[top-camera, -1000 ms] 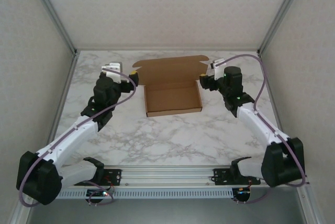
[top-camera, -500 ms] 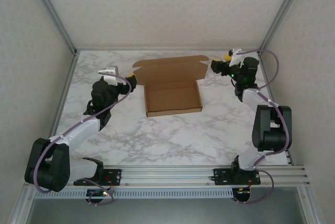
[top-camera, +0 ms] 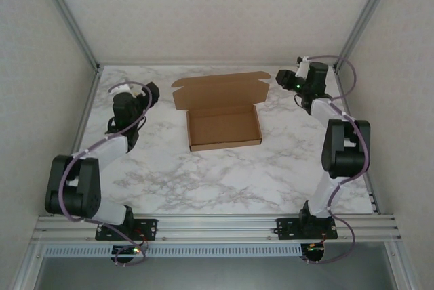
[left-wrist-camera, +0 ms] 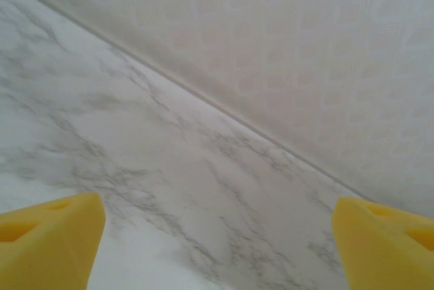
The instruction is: Fold the paper box
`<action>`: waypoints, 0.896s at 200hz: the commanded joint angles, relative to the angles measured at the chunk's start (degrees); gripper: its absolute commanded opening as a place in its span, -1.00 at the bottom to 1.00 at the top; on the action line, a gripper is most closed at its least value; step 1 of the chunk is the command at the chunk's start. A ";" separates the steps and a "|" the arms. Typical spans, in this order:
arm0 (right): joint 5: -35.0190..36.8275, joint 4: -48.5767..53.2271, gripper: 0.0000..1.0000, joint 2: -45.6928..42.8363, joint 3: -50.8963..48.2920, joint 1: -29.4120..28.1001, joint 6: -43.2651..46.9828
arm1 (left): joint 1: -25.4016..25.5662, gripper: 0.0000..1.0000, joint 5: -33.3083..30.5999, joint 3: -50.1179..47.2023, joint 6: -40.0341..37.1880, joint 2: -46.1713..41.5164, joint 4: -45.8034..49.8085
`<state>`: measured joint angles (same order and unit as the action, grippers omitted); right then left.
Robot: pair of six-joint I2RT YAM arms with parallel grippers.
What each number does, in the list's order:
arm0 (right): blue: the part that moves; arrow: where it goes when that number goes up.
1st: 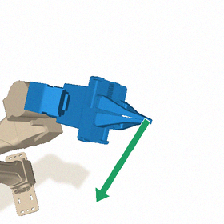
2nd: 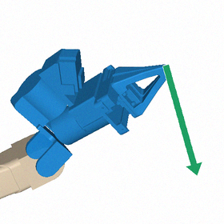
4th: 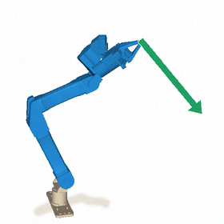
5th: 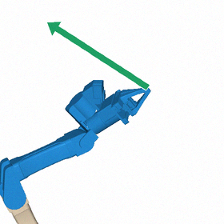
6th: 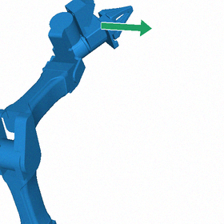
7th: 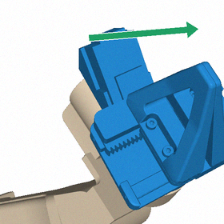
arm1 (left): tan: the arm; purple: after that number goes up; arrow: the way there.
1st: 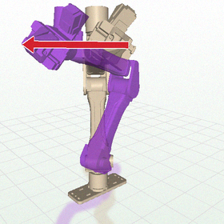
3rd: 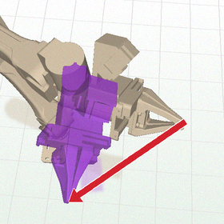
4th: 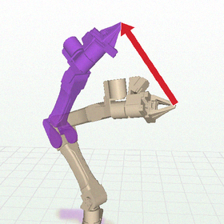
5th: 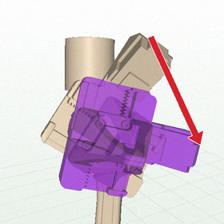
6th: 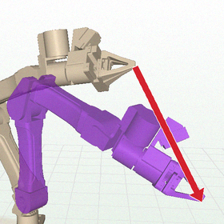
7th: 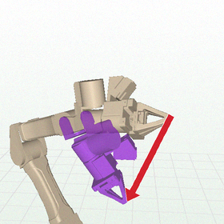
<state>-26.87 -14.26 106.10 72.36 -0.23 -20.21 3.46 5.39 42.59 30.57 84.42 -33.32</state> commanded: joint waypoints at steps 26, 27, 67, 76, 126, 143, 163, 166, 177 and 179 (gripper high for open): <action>2.99 -1.64 -0.05 -4.68 -5.78 -0.83 3.02 | 1.02 0.75 4.63 0.18 -1.04 -3.59 0.00; 3.38 -1.69 -0.03 -4.85 -5.98 -0.83 3.40 | 1.02 0.75 4.59 0.06 -1.48 -3.79 0.05; 2.78 -5.94 0.14 -8.74 -10.90 0.23 16.46 | 2.38 0.76 6.58 -10.03 -15.07 -13.09 -3.53; 1.24 -5.96 0.16 -9.38 -10.88 0.27 17.70 | 3.87 0.78 5.33 -10.24 -17.83 -14.02 -1.50; -7.07 -7.50 0.20 -10.62 -11.00 0.49 21.48 | 5.70 0.77 10.86 -8.75 -17.78 -8.77 -4.61; -9.08 -7.80 0.26 -12.32 -12.69 0.52 26.51 | 5.71 0.77 11.16 -7.04 -19.37 -7.54 -4.20; -11.04 -9.03 0.43 -13.20 -14.55 0.54 30.12 | 5.68 0.78 12.81 -4.73 -20.17 -5.23 -3.65; -11.32 -9.17 0.47 -13.20 -14.61 0.50 30.30 | 5.74 0.78 13.12 -4.41 -20.27 -4.81 -3.51; -12.21 -9.39 0.54 -12.82 -14.57 0.27 30.78 | 5.69 0.77 13.96 -2.96 -20.41 -3.73 -3.00; -12.36 -9.29 0.55 -12.71 -14.54 0.24 30.83 | 5.75 0.78 14.06 -2.71 -20.45 -3.54 -2.98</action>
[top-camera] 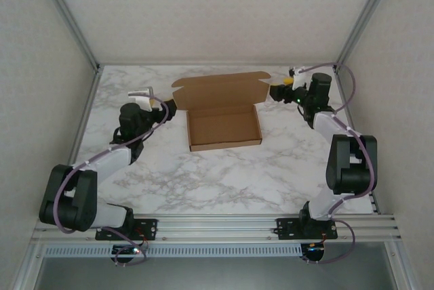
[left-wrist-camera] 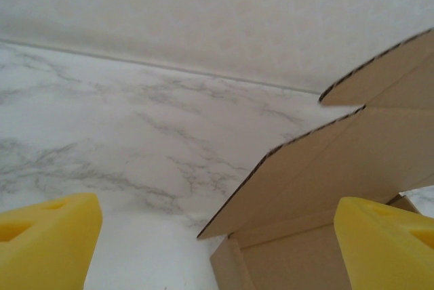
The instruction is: Fold the paper box
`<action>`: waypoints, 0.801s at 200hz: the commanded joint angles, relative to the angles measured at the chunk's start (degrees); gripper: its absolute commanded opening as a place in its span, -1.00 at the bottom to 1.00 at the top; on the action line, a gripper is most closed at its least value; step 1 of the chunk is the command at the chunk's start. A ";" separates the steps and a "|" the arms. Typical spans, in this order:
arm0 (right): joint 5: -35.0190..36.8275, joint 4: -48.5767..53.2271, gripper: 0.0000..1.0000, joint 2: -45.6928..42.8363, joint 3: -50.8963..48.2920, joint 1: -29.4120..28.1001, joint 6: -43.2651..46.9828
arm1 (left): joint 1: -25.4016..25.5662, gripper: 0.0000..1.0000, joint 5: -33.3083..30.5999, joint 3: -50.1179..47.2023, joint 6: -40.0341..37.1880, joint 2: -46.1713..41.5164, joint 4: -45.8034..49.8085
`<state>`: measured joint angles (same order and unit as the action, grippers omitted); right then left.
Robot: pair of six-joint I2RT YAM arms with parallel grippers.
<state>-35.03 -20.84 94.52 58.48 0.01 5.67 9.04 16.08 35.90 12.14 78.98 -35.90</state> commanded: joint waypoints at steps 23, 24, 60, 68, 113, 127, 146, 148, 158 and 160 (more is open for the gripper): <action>-6.16 -2.56 0.55 0.78 0.77 -0.71 5.86 | 0.19 0.77 4.58 5.87 -3.46 3.13 0.62; -6.27 -2.55 0.55 0.90 0.81 -0.75 5.85 | 0.19 0.77 4.53 5.99 -3.58 3.16 0.68; -6.90 2.42 0.53 4.86 5.50 -3.72 11.15 | 0.19 0.76 6.04 7.48 -4.50 5.09 1.17; -6.39 3.71 0.53 5.72 6.62 -4.17 11.91 | 0.26 0.75 6.72 7.98 -4.60 5.61 1.35; -4.48 5.33 0.45 8.71 10.38 -4.92 12.65 | 0.54 0.73 8.28 10.01 -6.90 7.36 3.23; -3.71 6.26 0.37 9.35 11.13 -5.18 12.61 | 0.68 0.73 8.63 9.92 -6.74 7.67 2.32; -1.53 7.14 0.26 9.53 10.92 -5.92 13.03 | 1.07 0.72 9.75 9.96 -6.44 8.51 1.00; -1.18 7.24 0.25 9.50 10.86 -5.97 13.04 | 1.13 0.72 9.83 9.97 -6.48 8.61 0.81; 0.00 7.31 0.18 9.43 10.50 -6.35 12.90 | 1.53 0.71 10.22 9.98 -6.43 9.00 0.17; 0.10 7.26 0.17 9.38 10.40 -6.43 12.81 | 1.67 0.70 10.32 10.00 -6.43 9.13 -0.04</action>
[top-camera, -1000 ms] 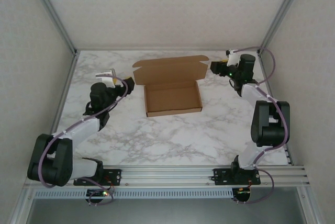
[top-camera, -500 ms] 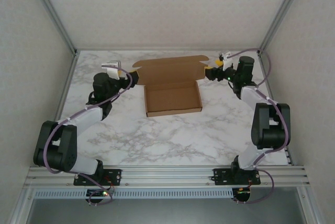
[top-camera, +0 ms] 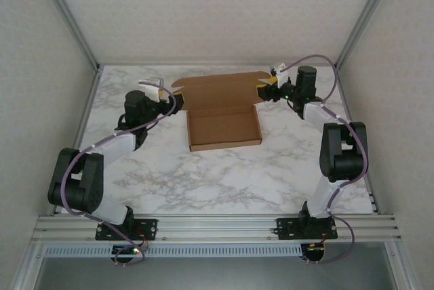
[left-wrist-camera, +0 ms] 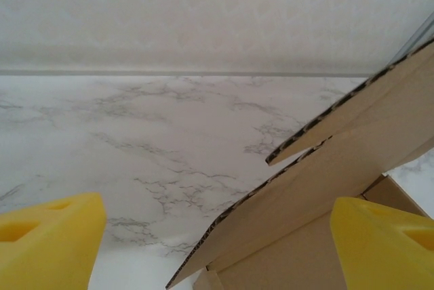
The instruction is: Fold the paper box
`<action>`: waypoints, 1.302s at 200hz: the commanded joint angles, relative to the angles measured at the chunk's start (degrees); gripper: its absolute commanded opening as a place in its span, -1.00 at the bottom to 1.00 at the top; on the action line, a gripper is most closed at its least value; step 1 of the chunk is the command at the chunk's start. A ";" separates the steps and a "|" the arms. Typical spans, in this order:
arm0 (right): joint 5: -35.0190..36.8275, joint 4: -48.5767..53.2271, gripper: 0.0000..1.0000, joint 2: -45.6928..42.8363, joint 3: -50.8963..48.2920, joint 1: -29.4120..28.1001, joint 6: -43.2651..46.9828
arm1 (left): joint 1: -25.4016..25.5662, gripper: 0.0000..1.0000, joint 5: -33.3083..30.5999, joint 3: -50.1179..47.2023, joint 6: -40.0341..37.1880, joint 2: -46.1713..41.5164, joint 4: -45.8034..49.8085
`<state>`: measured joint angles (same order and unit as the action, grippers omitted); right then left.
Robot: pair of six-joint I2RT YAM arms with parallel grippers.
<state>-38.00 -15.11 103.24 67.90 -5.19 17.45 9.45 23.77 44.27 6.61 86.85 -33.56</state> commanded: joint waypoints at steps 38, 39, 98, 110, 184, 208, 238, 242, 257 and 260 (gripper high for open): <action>7.44 1.78 -0.18 -1.19 -0.39 -3.14 -0.72 | 2.93 0.68 4.63 1.28 -0.81 2.05 -4.76; 7.56 1.85 -0.19 -1.24 -0.39 -3.24 -0.74 | 2.98 0.68 4.76 1.27 -0.81 2.08 -4.85; 25.59 3.87 -0.59 -3.99 -0.98 -10.36 -8.16 | 5.30 0.65 6.72 0.64 -0.38 2.79 -7.02; 30.95 3.80 -0.54 -4.43 -1.08 -12.71 -10.72 | 5.73 0.65 6.86 0.55 -0.16 2.80 -7.35; 48.97 1.50 -0.59 -2.93 -0.66 -21.09 -27.45 | 6.78 0.64 5.84 -1.05 2.11 1.45 -9.51; 50.04 1.37 -0.62 -4.46 -1.22 -21.02 -24.08 | 6.56 0.66 4.42 -2.09 1.40 -0.47 -8.59; 46.38 2.69 -0.65 -6.30 -1.85 -19.73 -19.61 | 5.37 0.68 1.87 -4.42 1.74 -2.88 -9.07; 45.84 2.89 -0.66 -6.44 -1.90 -19.48 -19.42 | 5.19 0.68 1.46 -4.66 1.82 -3.12 -9.09; 44.75 3.68 -0.70 -6.98 -2.02 -19.08 -18.57 | 4.57 0.68 1.02 -5.47 2.03 -3.94 -8.99; 44.50 3.79 -0.70 -7.06 -2.15 -19.02 -18.37 | 4.48 0.68 0.97 -5.58 1.96 -4.19 -8.92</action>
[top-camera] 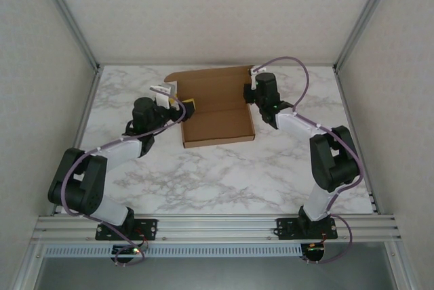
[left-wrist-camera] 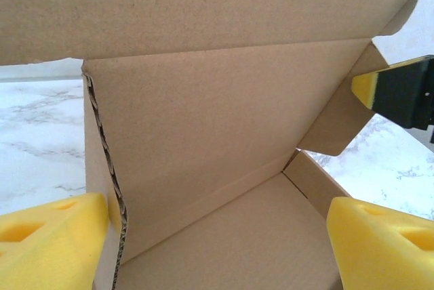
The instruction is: Fold the paper box
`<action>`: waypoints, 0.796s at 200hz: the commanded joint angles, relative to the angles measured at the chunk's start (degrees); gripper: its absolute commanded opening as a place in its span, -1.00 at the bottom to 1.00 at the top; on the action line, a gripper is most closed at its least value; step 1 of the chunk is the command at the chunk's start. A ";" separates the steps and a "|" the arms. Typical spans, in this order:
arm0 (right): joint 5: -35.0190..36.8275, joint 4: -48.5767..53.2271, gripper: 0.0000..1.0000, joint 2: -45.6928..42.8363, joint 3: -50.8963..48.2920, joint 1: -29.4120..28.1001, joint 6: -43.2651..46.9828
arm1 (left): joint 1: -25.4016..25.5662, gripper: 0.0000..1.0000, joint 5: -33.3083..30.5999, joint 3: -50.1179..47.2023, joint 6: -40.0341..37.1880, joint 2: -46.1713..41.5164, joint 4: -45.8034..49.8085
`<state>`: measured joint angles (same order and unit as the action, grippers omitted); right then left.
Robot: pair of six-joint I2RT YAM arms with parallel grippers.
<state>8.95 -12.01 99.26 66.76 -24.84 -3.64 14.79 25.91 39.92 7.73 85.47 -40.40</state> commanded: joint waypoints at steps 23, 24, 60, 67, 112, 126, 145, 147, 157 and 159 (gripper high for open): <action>-3.92 1.29 -0.84 -3.91 -1.47 1.30 4.53 | -1.80 0.62 -1.29 -1.59 -1.06 -4.23 -0.10; -4.02 1.33 -0.85 -3.95 -1.51 1.34 4.57 | -1.83 0.61 -1.30 -1.64 -1.18 -4.29 -0.02; -8.42 0.76 -0.94 -4.51 -2.88 3.95 3.65 | -3.89 0.23 0.21 -2.17 -2.84 -4.11 0.81; -9.22 0.25 -0.95 -4.68 -3.20 4.27 3.26 | -3.93 0.18 0.80 -1.92 -3.19 -3.39 1.09; -18.54 -1.90 -0.94 -4.19 -4.11 5.92 5.54 | -4.78 0.18 3.30 -1.68 -5.00 -2.40 -1.24; -21.28 -1.32 -0.92 -4.33 -4.02 6.36 7.77 | -5.76 0.26 1.64 -3.88 -7.15 -4.54 -4.62; -25.61 -0.53 -0.91 -5.17 -4.29 6.94 11.90 | -6.42 0.48 -2.98 -7.04 -14.25 -7.20 -8.45; -26.52 -0.51 -0.91 -5.36 -4.34 7.05 12.47 | -6.59 0.49 -3.33 -7.18 -14.72 -7.28 -8.70; -30.34 -0.27 -0.90 -5.87 -4.54 7.55 15.40 | -8.01 0.53 -3.65 -5.82 -15.74 -7.16 -7.21; -31.57 -0.07 -0.90 -5.98 -4.49 7.66 16.25 | -8.41 0.53 -3.30 -5.36 -15.79 -6.99 -6.57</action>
<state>-11.90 -11.68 96.68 63.18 -18.33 5.10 8.78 25.19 34.02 -1.54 80.44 -43.64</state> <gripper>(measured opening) 0.051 0.749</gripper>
